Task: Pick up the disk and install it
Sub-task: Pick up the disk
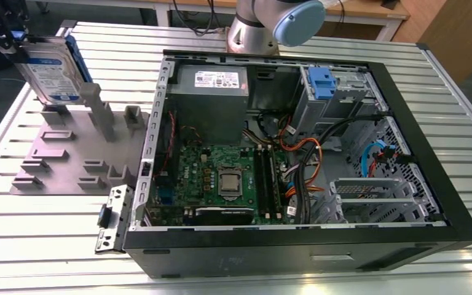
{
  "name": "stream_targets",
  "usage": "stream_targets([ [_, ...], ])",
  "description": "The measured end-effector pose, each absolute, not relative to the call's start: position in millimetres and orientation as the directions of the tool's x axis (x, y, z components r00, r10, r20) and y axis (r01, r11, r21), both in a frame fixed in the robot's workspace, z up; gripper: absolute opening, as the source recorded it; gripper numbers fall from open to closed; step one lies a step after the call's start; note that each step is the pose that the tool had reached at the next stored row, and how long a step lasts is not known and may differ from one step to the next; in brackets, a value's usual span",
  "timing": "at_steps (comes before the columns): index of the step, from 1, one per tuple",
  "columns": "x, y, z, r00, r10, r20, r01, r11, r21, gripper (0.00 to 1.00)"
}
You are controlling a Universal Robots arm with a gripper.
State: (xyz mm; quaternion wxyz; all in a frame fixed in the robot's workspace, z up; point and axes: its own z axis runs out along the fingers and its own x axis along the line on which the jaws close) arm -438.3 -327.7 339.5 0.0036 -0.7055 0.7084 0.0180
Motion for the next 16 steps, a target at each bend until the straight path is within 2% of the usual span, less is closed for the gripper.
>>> stream_targets([
  [16, -438.3, -327.7, 344.2, -0.004, -1.000, -0.030, -1.000, 0.004, 0.021, 0.36],
])
